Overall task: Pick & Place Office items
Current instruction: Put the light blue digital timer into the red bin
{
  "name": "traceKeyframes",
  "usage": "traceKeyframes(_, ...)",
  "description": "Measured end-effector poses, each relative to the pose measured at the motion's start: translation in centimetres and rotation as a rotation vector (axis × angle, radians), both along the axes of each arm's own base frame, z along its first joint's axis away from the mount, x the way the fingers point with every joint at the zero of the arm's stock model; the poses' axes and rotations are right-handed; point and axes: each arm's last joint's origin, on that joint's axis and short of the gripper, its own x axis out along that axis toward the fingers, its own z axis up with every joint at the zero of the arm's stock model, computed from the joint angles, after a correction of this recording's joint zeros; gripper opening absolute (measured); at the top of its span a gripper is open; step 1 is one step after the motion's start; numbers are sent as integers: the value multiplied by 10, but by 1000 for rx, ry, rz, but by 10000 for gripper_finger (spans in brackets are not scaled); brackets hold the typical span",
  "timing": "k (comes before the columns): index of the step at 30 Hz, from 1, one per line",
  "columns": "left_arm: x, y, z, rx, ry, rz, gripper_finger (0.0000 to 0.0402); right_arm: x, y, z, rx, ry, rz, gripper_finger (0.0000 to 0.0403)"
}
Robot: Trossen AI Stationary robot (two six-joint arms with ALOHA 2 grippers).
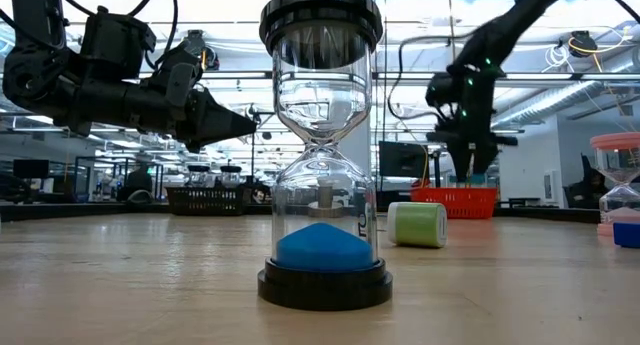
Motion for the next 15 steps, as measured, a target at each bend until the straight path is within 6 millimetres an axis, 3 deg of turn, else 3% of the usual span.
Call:
traceKeyframes(7, 0, 0, 0, 1, 0, 0, 40, -16, -6, -27, -27, -75, -103, 152)
traceKeyframes(15, 0, 0, 0, 0, 1, 0, 40, -23, -12, -29, -52, -97, -160, 155)
